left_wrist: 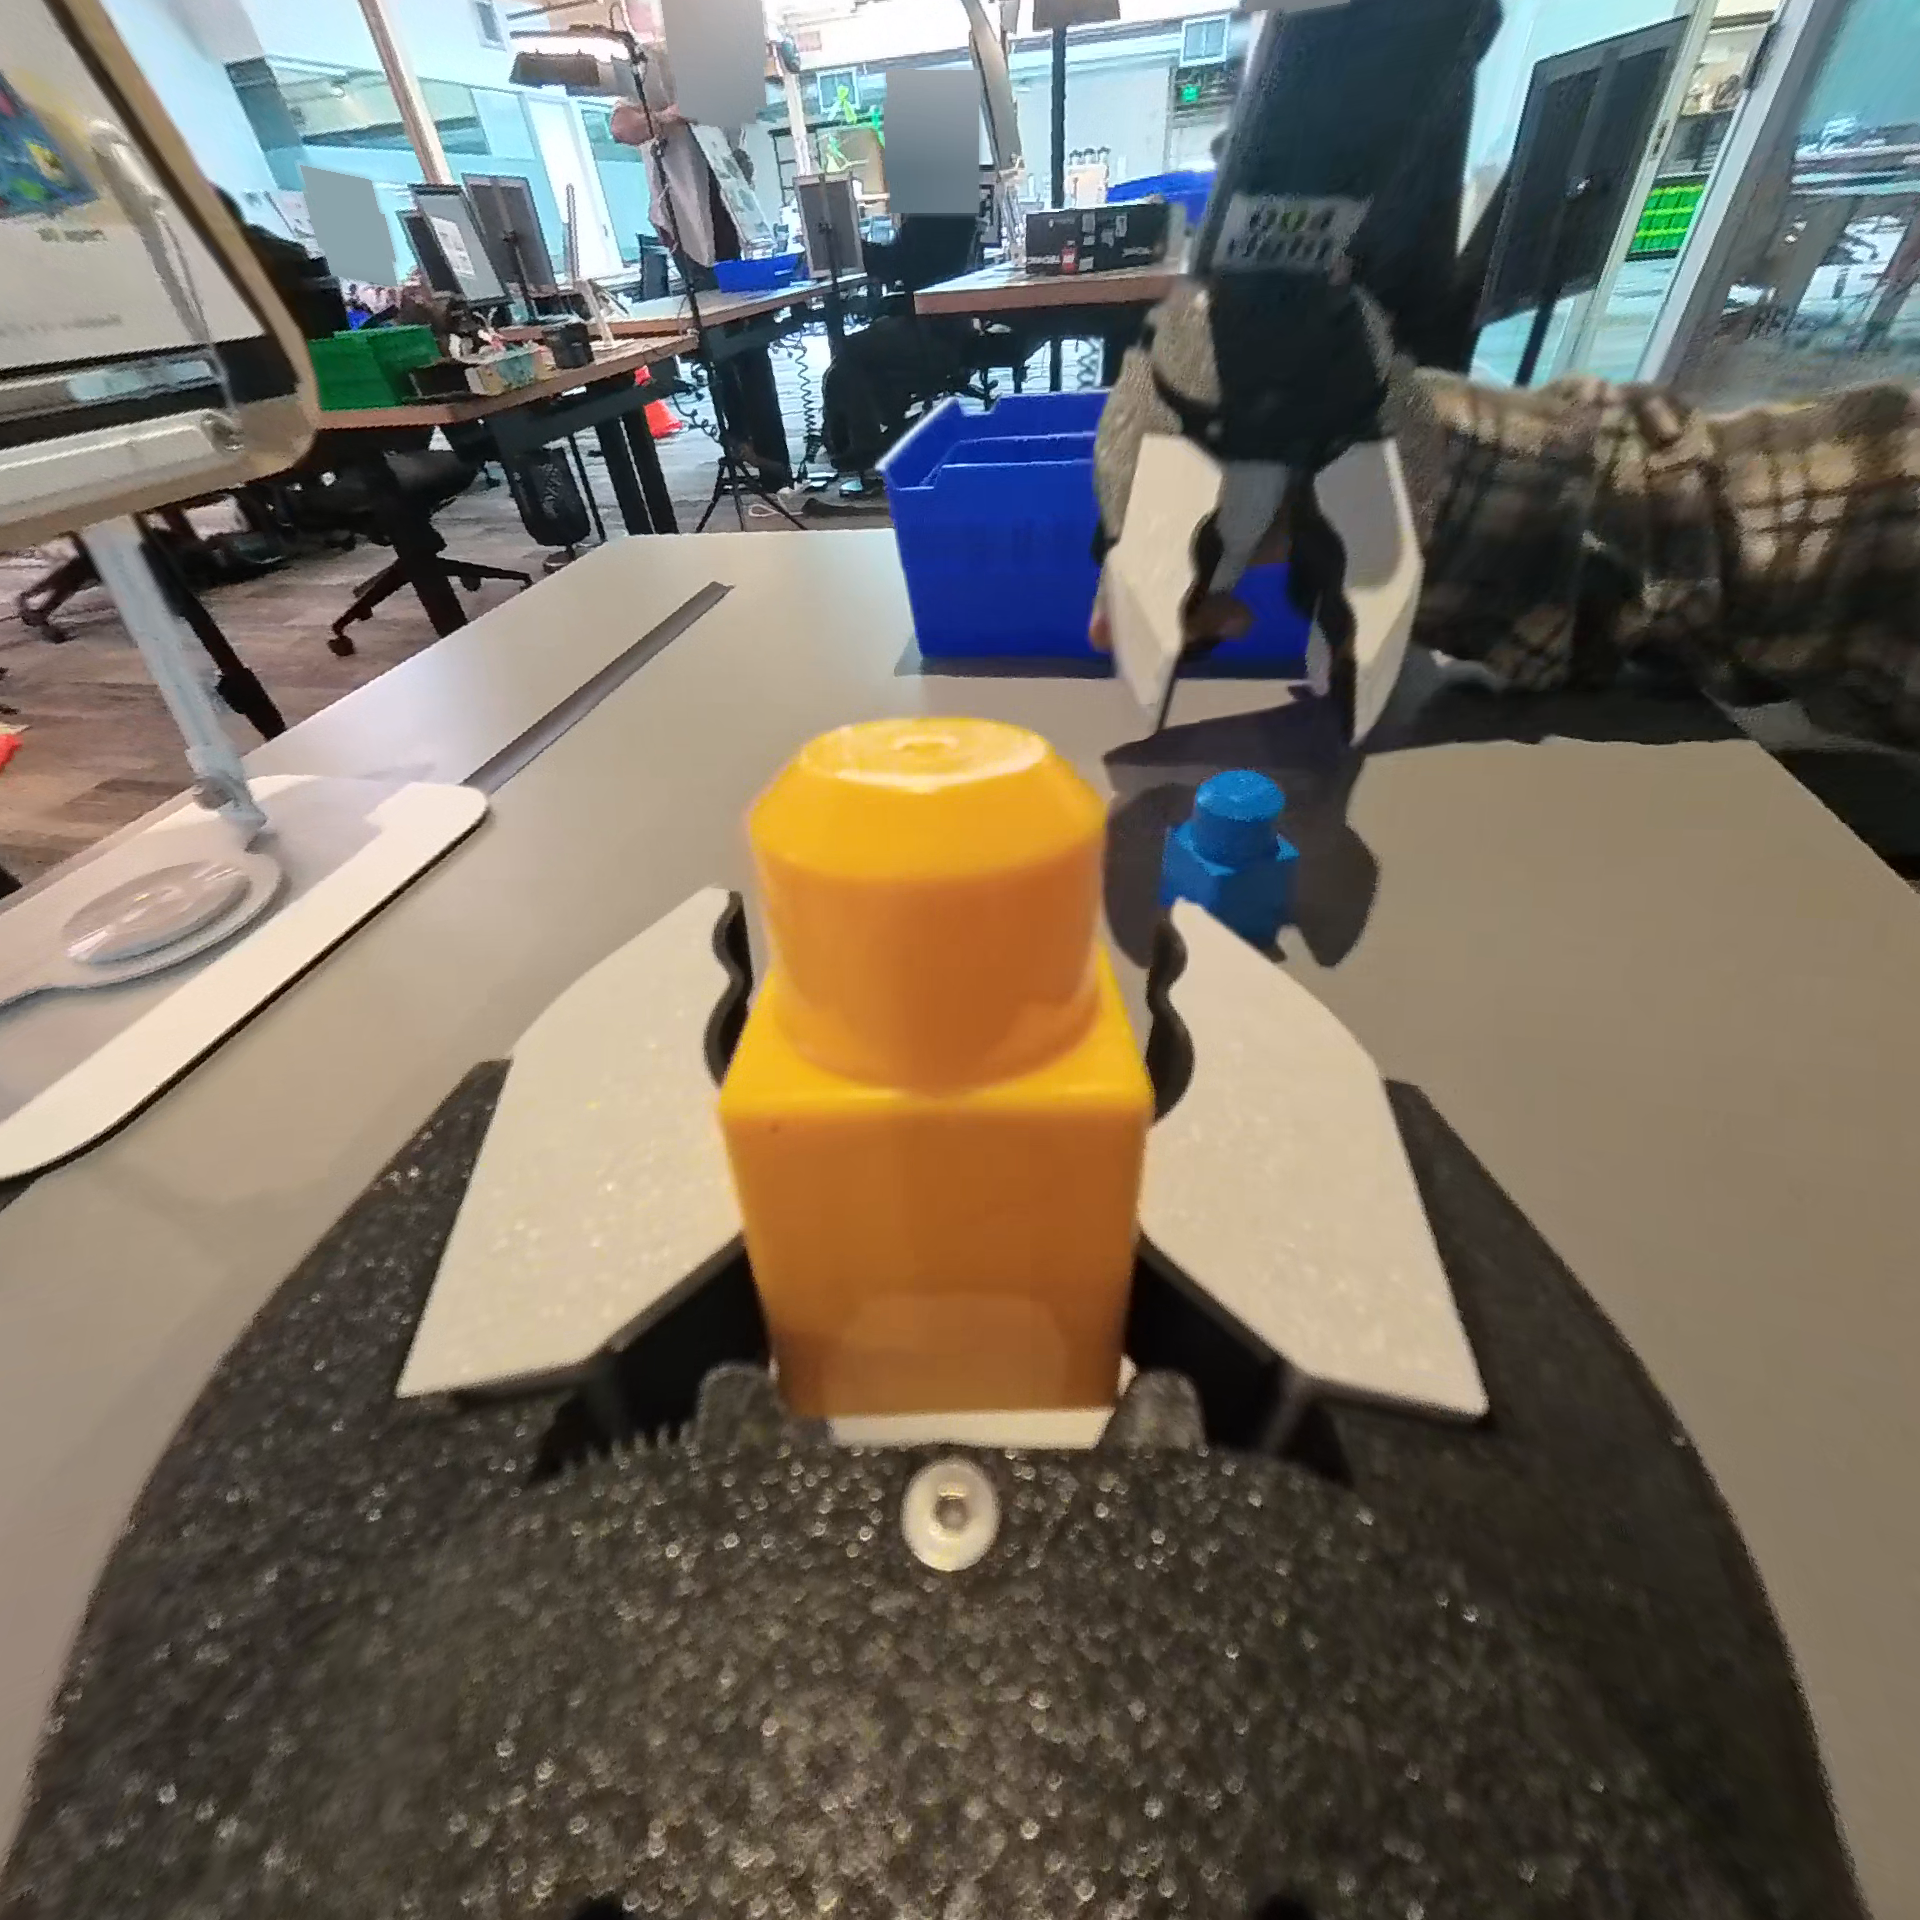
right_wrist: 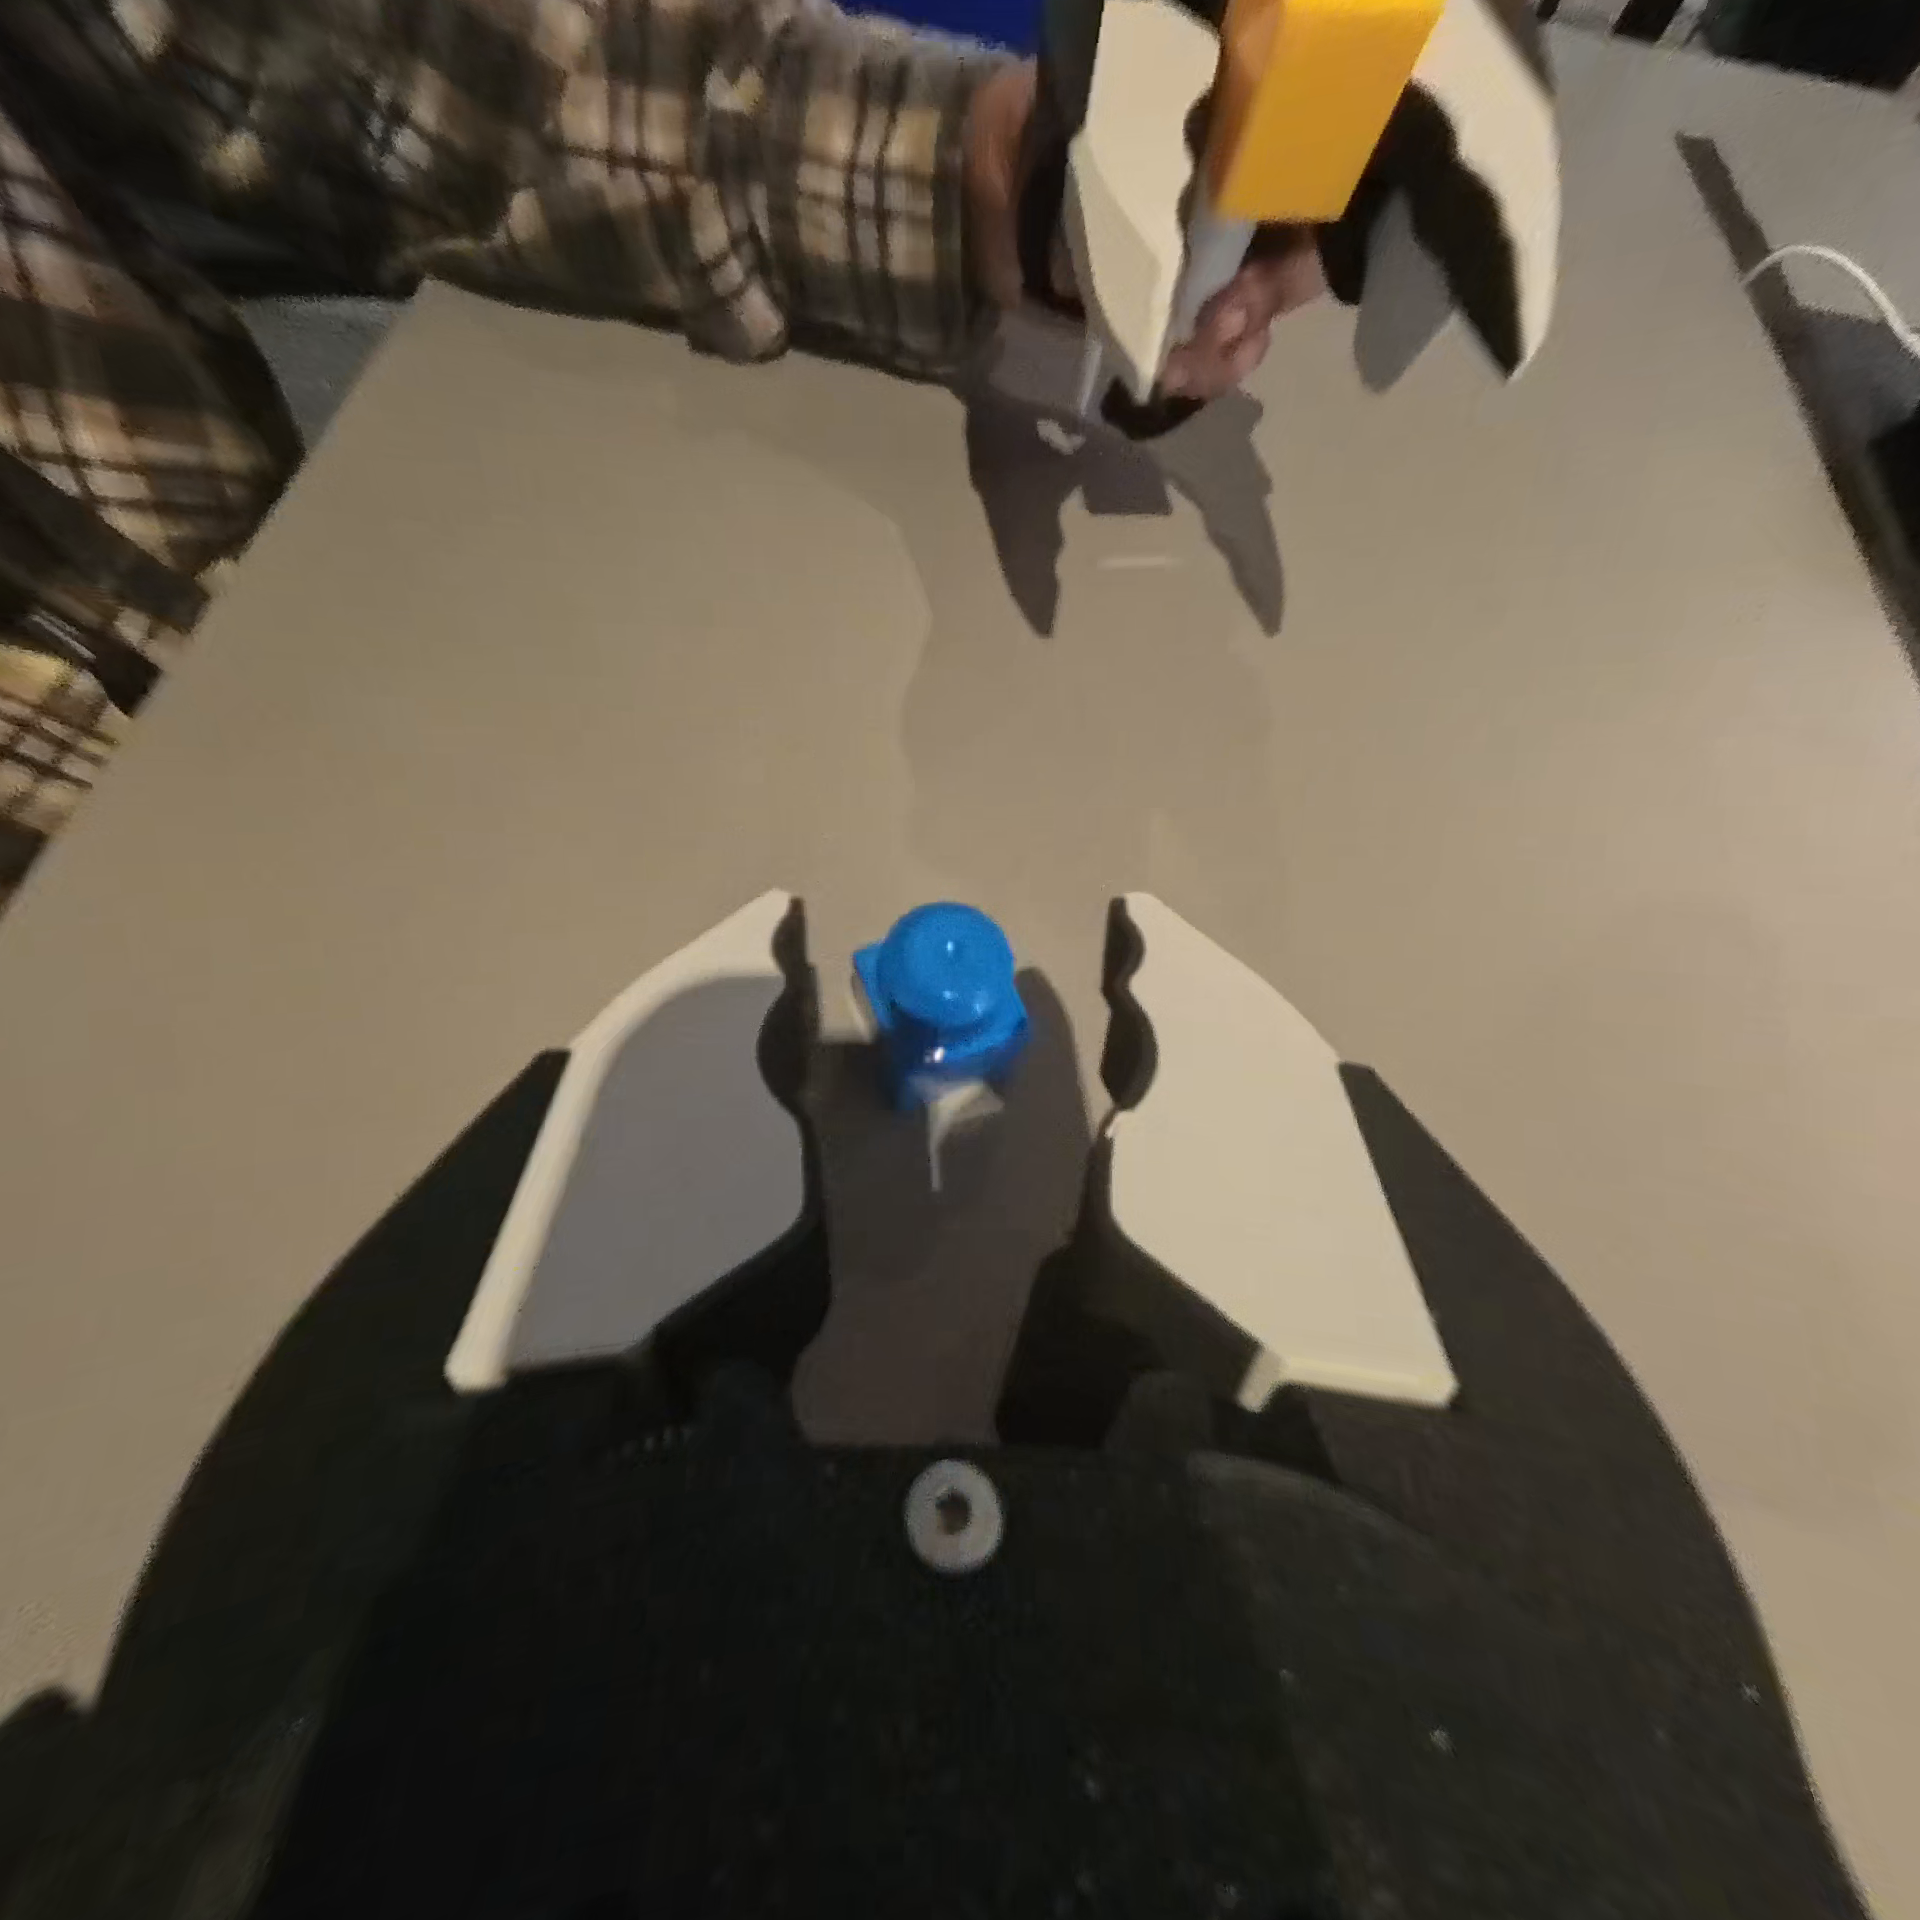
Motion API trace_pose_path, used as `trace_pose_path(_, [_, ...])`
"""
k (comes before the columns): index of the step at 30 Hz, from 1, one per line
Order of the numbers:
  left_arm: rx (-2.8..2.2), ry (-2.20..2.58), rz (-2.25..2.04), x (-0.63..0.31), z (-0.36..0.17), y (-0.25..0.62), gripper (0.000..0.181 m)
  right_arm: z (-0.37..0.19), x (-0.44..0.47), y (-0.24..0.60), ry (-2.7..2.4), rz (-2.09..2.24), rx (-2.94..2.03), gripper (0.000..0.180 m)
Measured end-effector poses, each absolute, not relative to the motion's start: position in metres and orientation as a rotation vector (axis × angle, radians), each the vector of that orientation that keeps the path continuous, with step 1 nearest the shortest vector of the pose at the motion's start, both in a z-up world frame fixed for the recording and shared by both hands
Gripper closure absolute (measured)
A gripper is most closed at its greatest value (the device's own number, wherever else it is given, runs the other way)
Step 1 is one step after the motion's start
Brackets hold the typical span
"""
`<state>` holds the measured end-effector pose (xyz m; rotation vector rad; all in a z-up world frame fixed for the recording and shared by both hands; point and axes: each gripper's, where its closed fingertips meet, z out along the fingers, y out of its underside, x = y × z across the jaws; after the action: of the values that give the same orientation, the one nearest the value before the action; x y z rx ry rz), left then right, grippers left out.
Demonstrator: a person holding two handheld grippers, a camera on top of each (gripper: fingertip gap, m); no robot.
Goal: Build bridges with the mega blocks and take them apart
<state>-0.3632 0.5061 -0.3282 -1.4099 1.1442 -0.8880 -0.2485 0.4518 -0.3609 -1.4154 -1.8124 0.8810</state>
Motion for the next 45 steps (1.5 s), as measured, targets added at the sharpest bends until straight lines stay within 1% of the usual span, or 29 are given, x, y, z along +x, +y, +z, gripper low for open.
trace_pose_path(2, [-1.405, 1.155, -0.899, -0.358, -0.329, 0.503, 0.107, -0.376, -0.249, 0.455, -1.84, 0.858, -1.422, 0.123])
trace_pose_path(3, [-1.405, 1.162, -0.901, -0.355, -0.33, 0.501, 0.107, -0.381, -0.251, 0.454, -1.847, 0.885, -1.418, 0.125])
trace_pose_path(4, [-1.405, 1.171, -0.904, -0.353, -0.331, 0.5, 0.107, -0.384, -0.254, 0.453, -1.85, 0.913, -1.414, 0.131])
trace_pose_path(6, [-1.402, 1.182, -0.916, -0.348, -0.333, 0.497, 0.107, -0.391, -0.257, 0.451, -1.869, 0.952, -1.404, 0.15])
trace_pose_path(7, [-1.4, 1.186, -0.927, -0.346, -0.334, 0.496, 0.107, -0.391, -0.26, 0.449, -1.864, 0.981, -1.4, 0.15])
trace_pose_path(11, [-1.393, 1.197, -0.95, -0.34, -0.335, 0.491, 0.107, -0.386, -0.267, 0.451, -1.77, 1.024, -1.51, 0.15])
trace_pose_path(13, [-1.382, 1.184, -0.968, -0.338, -0.332, 0.49, 0.107, -0.362, -0.271, 0.46, -1.686, 0.994, -1.511, 0.15])
trace_pose_path(15, [-1.369, 1.151, -1.007, -0.337, -0.327, 0.49, 0.107, -0.325, -0.281, 0.476, -1.587, 0.953, -1.512, 0.151])
trace_pose_path(17, [-1.36, 1.125, -1.036, -0.335, -0.324, 0.489, 0.107, -0.296, -0.298, 0.482, -1.58, 0.954, -1.536, 0.15])
trace_pose_path(21, [-1.355, 1.12, -1.016, -0.332, -0.322, 0.488, 0.107, -0.274, -0.336, 0.49, -1.608, 0.905, -1.533, 0.15])
trace_pose_path(25, [-1.334, 1.103, -1.005, -0.331, -0.315, 0.487, 0.107, -0.275, -0.361, 0.487, -1.579, 0.939, -1.54, 0.151])
trace_pose_path(33, [-1.354, 1.108, -0.961, -0.325, -0.318, 0.487, 0.106, -0.281, -0.382, 0.481, -1.504, 0.957, -1.612, 0.15])
trace_pose_path(45, [-1.356, 1.079, -0.935, -0.327, -0.307, 0.486, 0.109, -0.272, -0.384, 0.48, -1.455, 0.958, -1.578, 0.151])
